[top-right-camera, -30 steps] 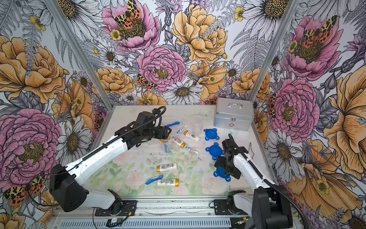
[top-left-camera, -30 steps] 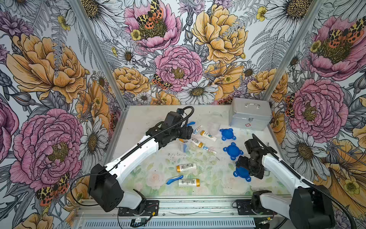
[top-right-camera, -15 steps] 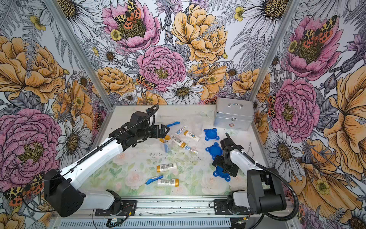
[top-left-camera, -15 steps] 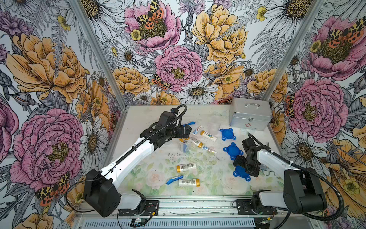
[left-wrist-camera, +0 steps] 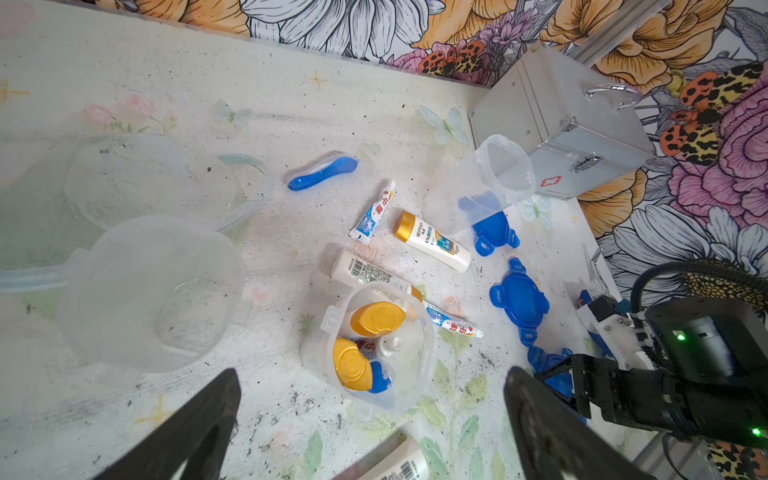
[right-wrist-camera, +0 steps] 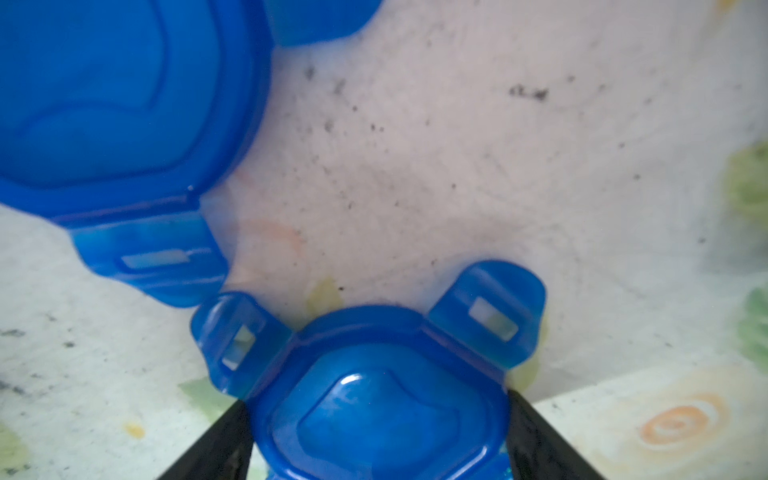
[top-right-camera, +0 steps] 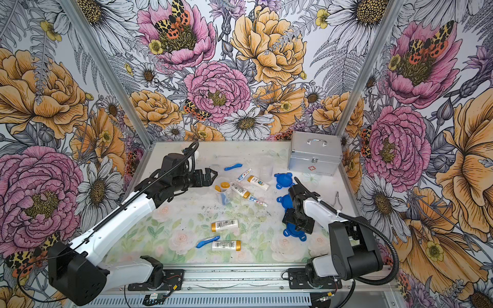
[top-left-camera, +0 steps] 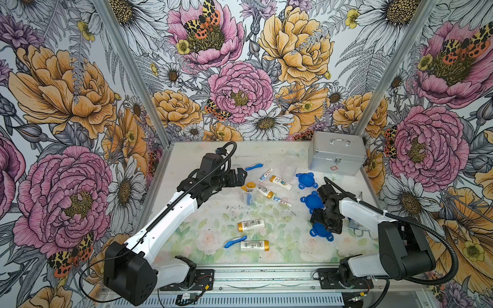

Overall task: Pack away toiletry kits
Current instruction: Pick up the lid from the center of the board.

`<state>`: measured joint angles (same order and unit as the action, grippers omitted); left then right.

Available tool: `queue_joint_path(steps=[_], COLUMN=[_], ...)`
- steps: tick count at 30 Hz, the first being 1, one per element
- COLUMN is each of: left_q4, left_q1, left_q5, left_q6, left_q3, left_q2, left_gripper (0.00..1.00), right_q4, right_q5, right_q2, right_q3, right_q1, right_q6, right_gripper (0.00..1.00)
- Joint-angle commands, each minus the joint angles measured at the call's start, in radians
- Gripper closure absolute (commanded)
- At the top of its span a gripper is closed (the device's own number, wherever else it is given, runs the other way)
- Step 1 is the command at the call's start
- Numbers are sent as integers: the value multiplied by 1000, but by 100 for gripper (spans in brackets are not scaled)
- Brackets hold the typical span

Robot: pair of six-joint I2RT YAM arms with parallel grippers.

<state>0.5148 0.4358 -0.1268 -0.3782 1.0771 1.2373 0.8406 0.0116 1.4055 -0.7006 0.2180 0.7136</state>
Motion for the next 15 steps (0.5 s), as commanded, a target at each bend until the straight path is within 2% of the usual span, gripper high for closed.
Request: queue_joint_path(steps=[1, 9, 15], left_q4=[-17, 49, 68], left_q1=[-29, -100, -142], left_q5=[-36, -51, -44], left_q6=[-38, -28, -21], left_q3=[-21, -59, -69], left_q2=[-37, -85, -98], left_gripper=[2, 2, 2], right_q4=[-41, 61, 179], right_q5=[28, -16, -64], right_q2=[-14, -122, -109], right_q3=[1, -134, -363], right_q1=[43, 233, 356], right_q6=[6, 66, 94], right_gripper=[29, 34, 34])
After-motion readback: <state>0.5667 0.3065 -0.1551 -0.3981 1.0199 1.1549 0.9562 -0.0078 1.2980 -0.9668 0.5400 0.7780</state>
